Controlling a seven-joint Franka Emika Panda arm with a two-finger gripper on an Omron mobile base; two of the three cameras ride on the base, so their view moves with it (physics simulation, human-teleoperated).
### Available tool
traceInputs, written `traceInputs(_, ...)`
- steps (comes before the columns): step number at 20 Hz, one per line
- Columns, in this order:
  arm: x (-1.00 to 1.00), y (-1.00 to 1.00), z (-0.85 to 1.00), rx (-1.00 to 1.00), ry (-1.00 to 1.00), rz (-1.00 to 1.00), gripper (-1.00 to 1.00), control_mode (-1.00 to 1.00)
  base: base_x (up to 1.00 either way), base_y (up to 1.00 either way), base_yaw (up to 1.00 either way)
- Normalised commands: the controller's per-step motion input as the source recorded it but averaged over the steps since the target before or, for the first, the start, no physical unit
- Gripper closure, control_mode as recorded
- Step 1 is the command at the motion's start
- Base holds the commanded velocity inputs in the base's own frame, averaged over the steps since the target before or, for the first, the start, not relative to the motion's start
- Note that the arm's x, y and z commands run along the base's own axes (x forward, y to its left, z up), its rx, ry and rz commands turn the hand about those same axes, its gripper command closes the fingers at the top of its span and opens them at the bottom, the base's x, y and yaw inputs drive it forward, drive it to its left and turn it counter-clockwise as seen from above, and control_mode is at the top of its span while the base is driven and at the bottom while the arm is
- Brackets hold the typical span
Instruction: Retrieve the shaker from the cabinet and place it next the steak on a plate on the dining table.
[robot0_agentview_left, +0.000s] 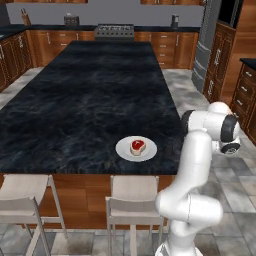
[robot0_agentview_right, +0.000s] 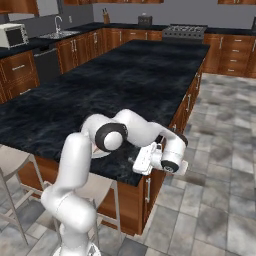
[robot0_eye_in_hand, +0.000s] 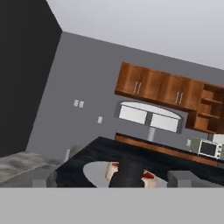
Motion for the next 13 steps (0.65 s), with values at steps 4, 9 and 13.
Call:
traceInputs(4, -1.0, 0.23, 1.0, 0.0, 0.01, -0.19, -1.0, -1.0, 0.0, 0.0, 0.0)
traceInputs(9, -0.99, 0.15, 1.0, 0.0, 0.09, -0.21, -1.0, -1.0, 0.0, 0.0, 0.0)
traceInputs(13, -1.0, 0.33, 1.0, 0.02, 0.14, -0.15, -1.0, -1.0, 0.0, 0.0, 0.0)
